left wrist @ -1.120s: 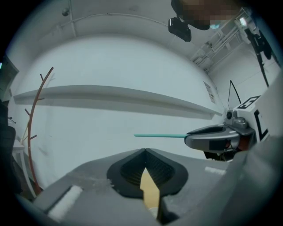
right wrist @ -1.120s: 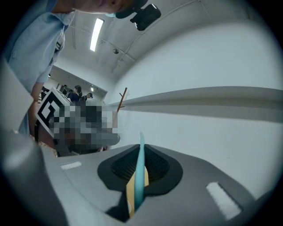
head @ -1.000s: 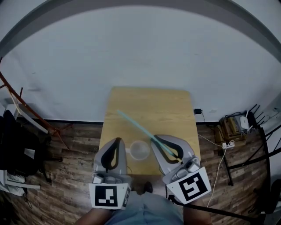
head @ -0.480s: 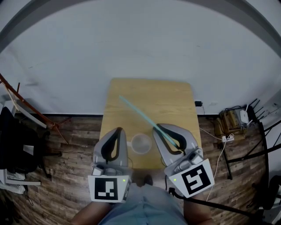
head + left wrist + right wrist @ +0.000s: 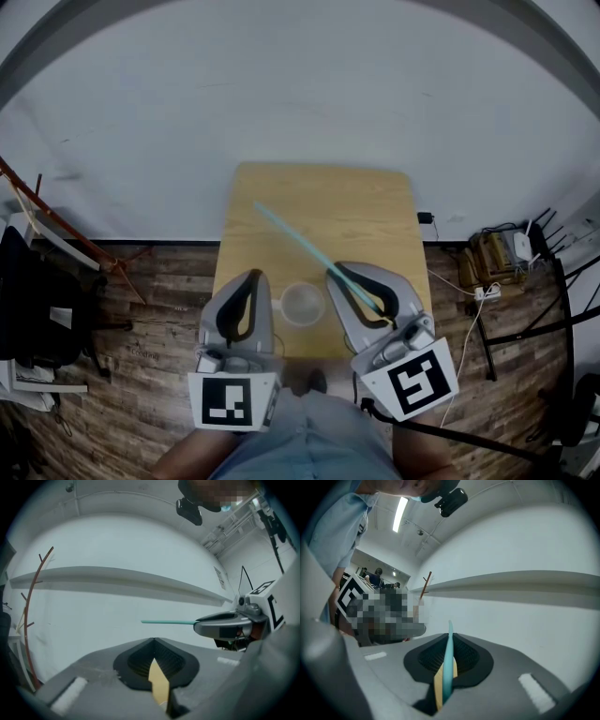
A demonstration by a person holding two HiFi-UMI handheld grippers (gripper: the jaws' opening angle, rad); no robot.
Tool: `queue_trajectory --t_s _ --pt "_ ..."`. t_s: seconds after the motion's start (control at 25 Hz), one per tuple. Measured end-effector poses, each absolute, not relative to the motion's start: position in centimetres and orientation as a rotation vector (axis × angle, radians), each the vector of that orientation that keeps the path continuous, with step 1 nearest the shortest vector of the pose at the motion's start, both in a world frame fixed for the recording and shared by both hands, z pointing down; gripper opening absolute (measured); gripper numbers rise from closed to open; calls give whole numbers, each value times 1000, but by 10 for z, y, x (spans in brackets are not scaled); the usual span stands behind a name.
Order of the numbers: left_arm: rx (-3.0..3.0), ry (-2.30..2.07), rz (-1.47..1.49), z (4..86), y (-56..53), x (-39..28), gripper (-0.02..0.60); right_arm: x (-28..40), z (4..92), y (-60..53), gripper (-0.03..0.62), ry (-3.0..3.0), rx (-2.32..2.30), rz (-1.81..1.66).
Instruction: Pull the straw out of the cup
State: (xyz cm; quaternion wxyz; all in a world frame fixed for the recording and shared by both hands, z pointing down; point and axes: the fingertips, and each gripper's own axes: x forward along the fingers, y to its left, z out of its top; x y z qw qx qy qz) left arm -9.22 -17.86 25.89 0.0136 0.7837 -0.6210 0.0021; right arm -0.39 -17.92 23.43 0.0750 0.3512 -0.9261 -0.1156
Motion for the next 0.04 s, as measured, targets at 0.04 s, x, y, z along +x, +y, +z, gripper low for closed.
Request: queue_trajectory --t_s 0.04 --pt "2441 -1934 8 259 -178 -92 20 -4 235 -179 34 -2779 1053 -346"
